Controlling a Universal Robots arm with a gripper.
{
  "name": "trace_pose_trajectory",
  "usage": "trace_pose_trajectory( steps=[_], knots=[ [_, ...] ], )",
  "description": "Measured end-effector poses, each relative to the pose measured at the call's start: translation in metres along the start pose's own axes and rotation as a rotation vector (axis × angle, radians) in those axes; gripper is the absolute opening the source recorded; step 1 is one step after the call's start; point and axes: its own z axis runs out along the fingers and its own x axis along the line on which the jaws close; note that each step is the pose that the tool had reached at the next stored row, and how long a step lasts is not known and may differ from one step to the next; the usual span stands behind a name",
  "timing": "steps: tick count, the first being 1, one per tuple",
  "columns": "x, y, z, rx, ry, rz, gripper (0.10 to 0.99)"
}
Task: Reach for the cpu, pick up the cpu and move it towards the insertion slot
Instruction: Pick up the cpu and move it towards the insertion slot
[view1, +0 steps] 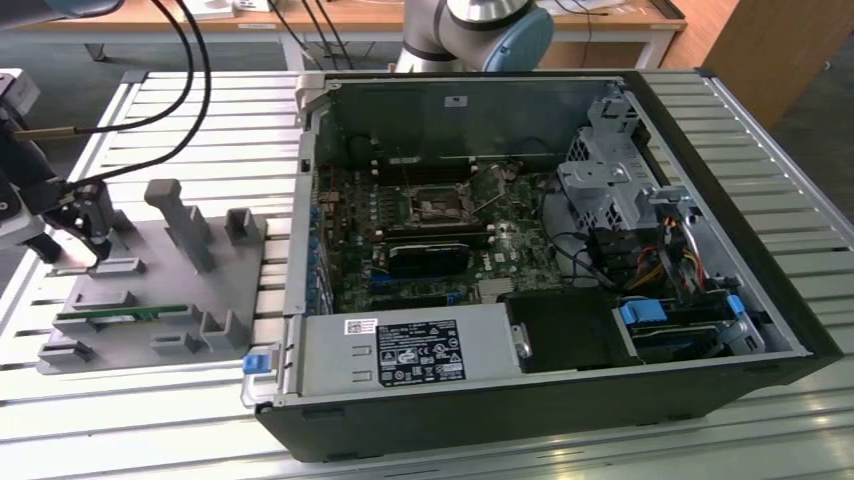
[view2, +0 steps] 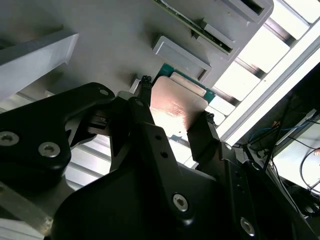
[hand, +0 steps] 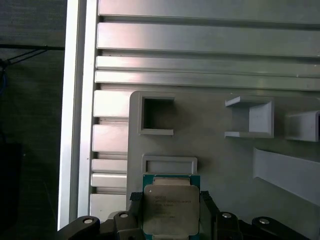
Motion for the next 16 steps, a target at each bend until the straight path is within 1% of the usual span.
trace_pose_trajectory(
  steps=[8, 16],
  knots=[
    [0.0, 0.0001, -0.0031, 0.0, 0.0001, 0.0, 0.537],
    [-0.0001, 0.0003, -0.0091, 0.0, 0.0001, 0.0, 0.537]
  ],
)
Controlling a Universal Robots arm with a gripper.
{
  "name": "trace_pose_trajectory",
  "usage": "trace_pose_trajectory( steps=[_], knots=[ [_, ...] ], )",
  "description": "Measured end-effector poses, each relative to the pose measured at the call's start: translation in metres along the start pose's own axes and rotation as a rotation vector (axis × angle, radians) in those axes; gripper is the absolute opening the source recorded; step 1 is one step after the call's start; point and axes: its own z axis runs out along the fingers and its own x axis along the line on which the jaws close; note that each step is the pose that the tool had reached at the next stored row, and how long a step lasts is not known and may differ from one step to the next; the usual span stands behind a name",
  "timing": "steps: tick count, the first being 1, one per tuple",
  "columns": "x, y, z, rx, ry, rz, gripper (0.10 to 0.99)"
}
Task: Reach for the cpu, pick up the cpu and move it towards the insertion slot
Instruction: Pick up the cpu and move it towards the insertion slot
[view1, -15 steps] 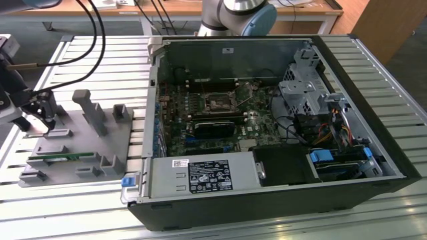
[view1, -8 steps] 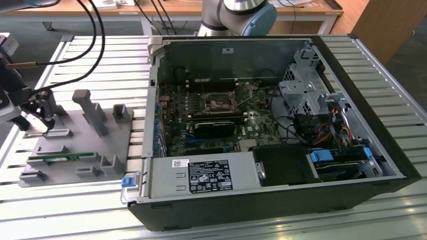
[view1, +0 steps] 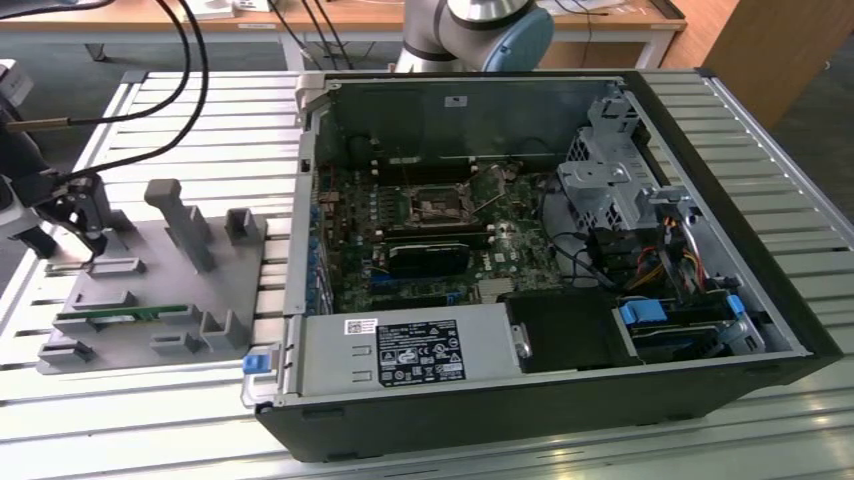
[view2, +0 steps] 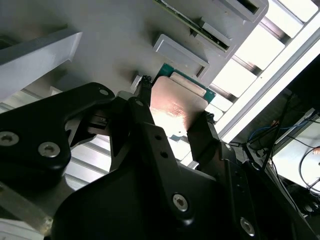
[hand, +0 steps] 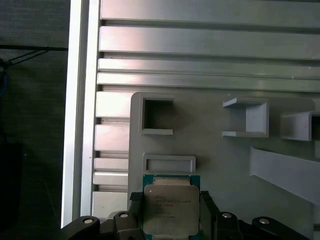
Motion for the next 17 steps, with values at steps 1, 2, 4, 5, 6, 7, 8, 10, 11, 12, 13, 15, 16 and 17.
trace_pose_trajectory(
  steps=[1, 2, 4, 5, 6, 7, 8, 10, 11, 12, 13, 15, 16, 17],
  knots=[
    [0.0, 0.0, -0.0009, 0.0, 0.0, 0.0, 0.537],
    [0.0, 0.0001, -0.0019, 0.0, 0.0001, 0.0, 0.537],
    [0.0, 0.0001, -0.0038, 0.0, -0.0001, 0.0, 0.537],
    [0.0, 0.0002, -0.0047, 0.0, 0.0, 0.0, 0.537],
    [0.0, 0.0002, -0.0056, 0.0, 0.0, 0.0, 0.537],
    [0.0, 0.0002, -0.0065, 0.0, 0.0, 0.0, 0.537],
    [0.0, 0.0003, -0.0073, 0.0, 0.0, 0.0, 0.537],
    [-0.0001, 0.0003, -0.0087, 0.0, 0.0, 0.0, 0.537],
    [-0.0001, 0.0003, -0.0094, 0.0, -0.0001, 0.0, 0.537],
    [-0.0001, 0.0004, -0.0102, 0.0, 0.0, 0.0, 0.537],
    [-0.0001, 0.0004, -0.0109, 0.0, -0.0001, 0.0, 0.537],
    [-0.0001, 0.0005, -0.0125, 0.0, 0.0, 0.0, 0.537],
    [-0.0001, 0.0005, -0.0134, 0.0, -0.0001, 0.0, 0.537],
    [-0.0001, 0.0006, -0.0145, 0.0, -0.0001, 0.0, 0.537]
  ],
)
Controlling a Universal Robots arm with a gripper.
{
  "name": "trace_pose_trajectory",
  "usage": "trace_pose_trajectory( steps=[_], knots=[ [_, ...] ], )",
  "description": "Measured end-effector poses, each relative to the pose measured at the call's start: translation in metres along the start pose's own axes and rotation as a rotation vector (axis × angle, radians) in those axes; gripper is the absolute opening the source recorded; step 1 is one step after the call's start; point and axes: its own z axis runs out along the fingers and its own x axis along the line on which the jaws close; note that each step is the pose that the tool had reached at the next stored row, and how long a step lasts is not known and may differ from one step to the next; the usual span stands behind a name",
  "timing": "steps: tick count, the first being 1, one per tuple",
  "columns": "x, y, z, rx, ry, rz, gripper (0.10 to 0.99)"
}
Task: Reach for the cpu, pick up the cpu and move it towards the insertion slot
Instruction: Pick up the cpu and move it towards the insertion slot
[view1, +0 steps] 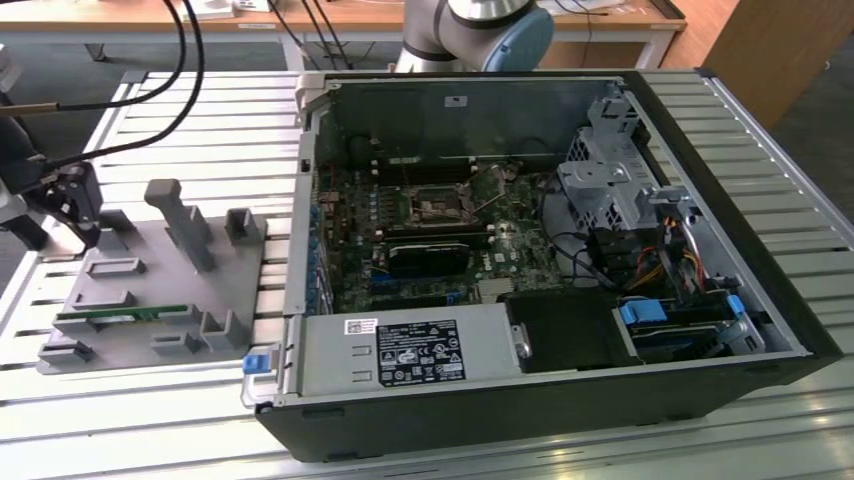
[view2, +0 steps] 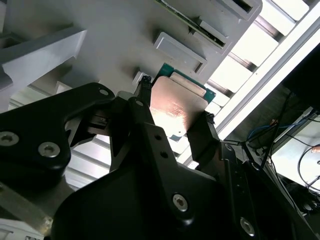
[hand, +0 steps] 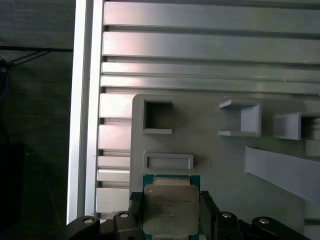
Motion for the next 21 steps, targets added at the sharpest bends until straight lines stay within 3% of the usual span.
trace_pose_trajectory(
  steps=[21],
  knots=[
    [-0.0001, 0.0011, -0.0211, 0.0, 0.0001, 0.0, 0.537]
  ],
)
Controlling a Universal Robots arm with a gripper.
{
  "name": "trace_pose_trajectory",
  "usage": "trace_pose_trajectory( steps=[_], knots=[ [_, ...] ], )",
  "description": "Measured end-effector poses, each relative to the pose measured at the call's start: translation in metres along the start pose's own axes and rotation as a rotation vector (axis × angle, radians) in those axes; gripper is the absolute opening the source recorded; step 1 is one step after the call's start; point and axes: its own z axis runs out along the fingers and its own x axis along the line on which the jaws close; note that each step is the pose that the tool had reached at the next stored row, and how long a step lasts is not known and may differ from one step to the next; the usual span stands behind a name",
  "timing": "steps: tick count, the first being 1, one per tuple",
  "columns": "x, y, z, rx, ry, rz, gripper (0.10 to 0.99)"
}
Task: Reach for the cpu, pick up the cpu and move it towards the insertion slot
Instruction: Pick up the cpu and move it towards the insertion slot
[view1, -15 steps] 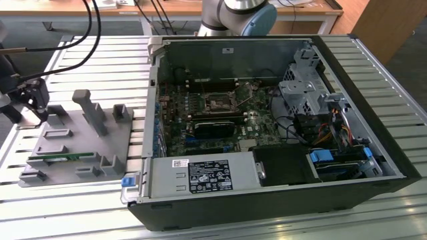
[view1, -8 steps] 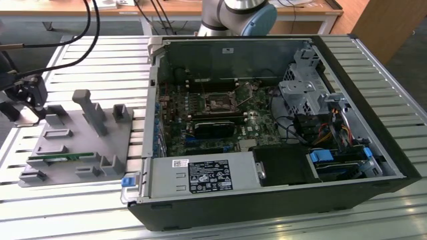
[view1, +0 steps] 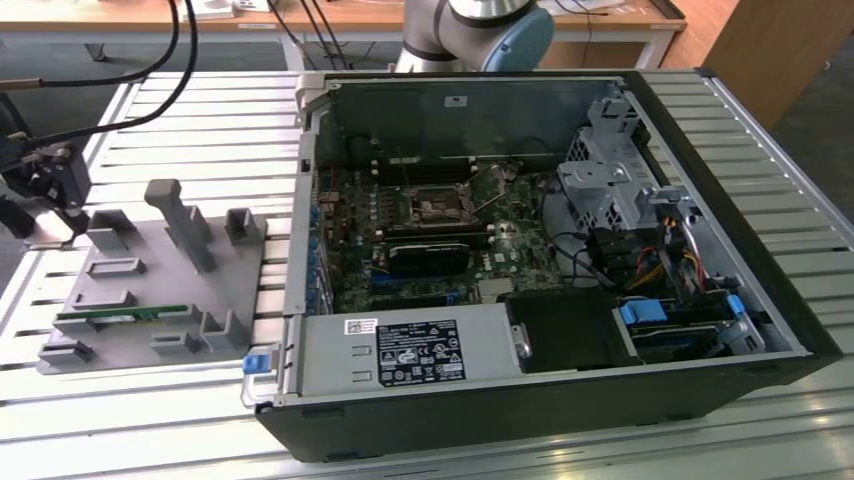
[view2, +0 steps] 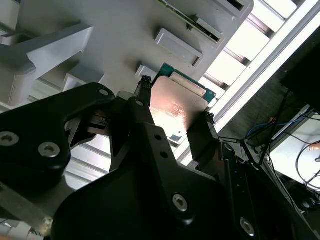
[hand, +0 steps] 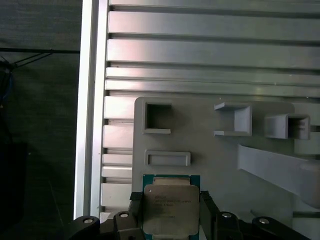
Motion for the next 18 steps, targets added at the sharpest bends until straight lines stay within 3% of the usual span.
trace_pose_trajectory(
  steps=[18],
  knots=[
    [-0.0001, 0.0008, -0.018, 0.0, 0.0, 0.0, 0.537]
  ],
)
